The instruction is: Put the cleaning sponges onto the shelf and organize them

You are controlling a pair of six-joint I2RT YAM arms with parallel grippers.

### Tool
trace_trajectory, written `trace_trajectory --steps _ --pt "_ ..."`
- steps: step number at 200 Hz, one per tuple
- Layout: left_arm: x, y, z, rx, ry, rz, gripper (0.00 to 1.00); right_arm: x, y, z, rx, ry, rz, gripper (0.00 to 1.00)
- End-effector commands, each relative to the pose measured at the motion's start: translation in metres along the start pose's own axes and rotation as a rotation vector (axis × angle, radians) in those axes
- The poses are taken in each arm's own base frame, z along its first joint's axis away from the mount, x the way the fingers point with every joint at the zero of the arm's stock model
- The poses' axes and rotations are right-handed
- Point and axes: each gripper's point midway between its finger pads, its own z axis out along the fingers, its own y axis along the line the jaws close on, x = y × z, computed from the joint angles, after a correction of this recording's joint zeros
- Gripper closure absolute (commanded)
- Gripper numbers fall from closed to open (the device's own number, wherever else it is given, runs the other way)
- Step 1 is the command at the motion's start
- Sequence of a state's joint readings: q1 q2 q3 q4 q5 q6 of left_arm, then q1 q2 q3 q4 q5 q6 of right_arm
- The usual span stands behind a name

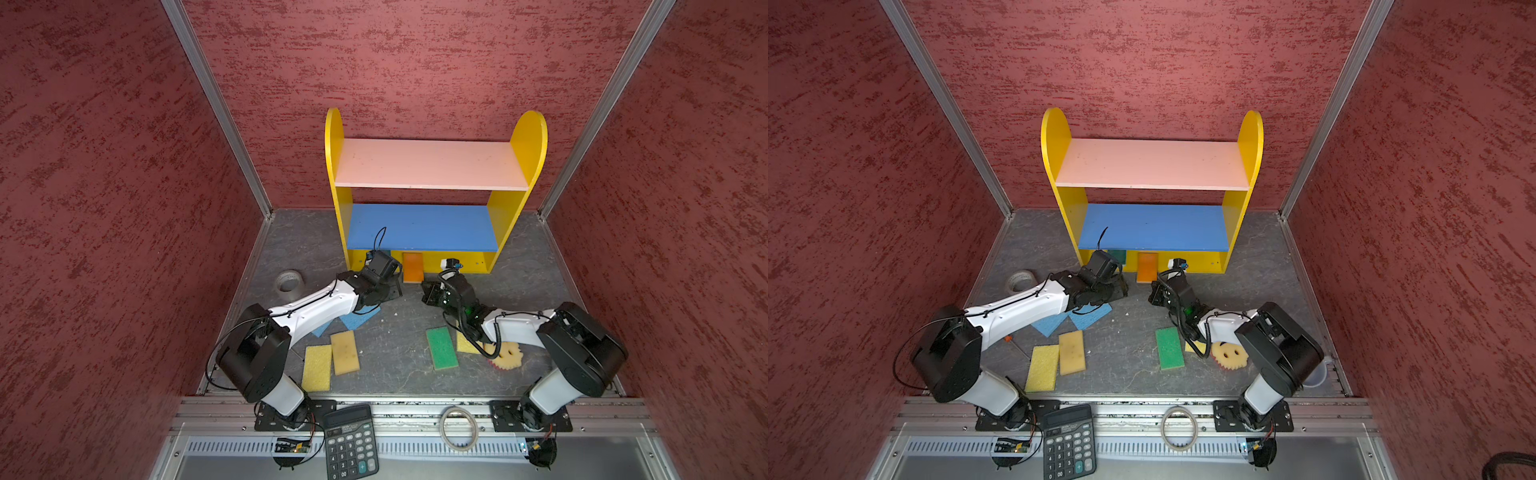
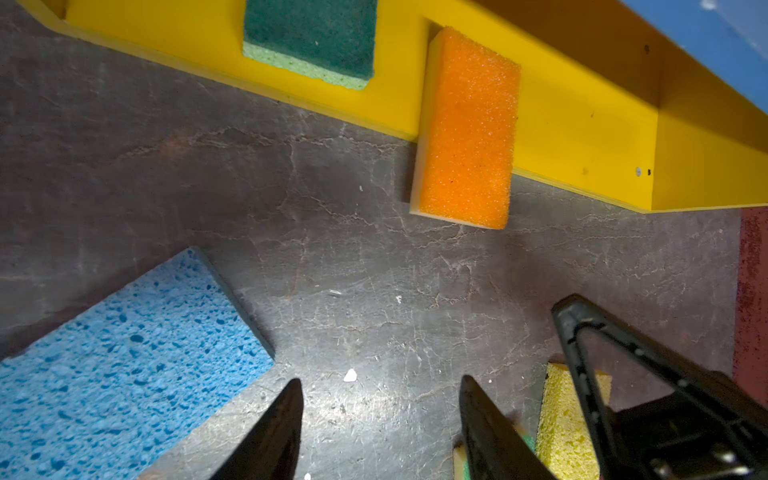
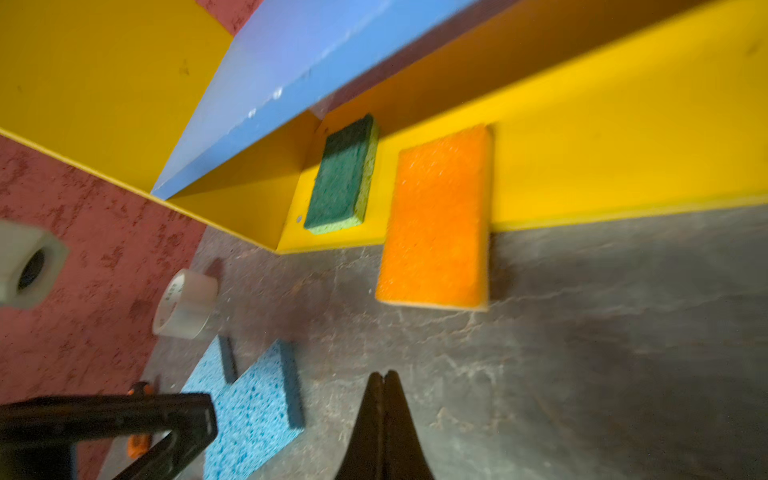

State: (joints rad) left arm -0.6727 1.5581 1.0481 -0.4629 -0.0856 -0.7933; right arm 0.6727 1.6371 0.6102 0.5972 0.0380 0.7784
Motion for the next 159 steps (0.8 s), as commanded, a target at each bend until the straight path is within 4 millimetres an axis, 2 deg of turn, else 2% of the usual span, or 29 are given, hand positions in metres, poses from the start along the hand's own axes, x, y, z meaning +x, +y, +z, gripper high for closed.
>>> trace_trajectory --steps 1,46,71,128,159 --pt "-0.003 0.006 0.005 -0.005 0.004 -0.027 0.40 0.013 0.005 0.013 -0.063 0.043 0.101 1.00" --pt "-0.003 0.009 0.011 -0.006 0.021 -0.031 0.40 0.027 0.003 0.045 -0.108 0.078 0.169 1.00" --pt "0.001 0.014 0.016 -0.007 0.036 -0.042 0.40 0.030 -0.006 0.056 -0.107 0.072 0.213 1.00" --pt "0.009 0.018 0.027 -0.013 0.072 -0.048 0.40 0.017 -0.036 0.072 -0.093 -0.002 0.261 1.00" --pt "0.009 0.019 0.030 -0.015 0.077 -0.052 0.40 0.004 -0.044 0.076 -0.086 -0.039 0.266 1.00"
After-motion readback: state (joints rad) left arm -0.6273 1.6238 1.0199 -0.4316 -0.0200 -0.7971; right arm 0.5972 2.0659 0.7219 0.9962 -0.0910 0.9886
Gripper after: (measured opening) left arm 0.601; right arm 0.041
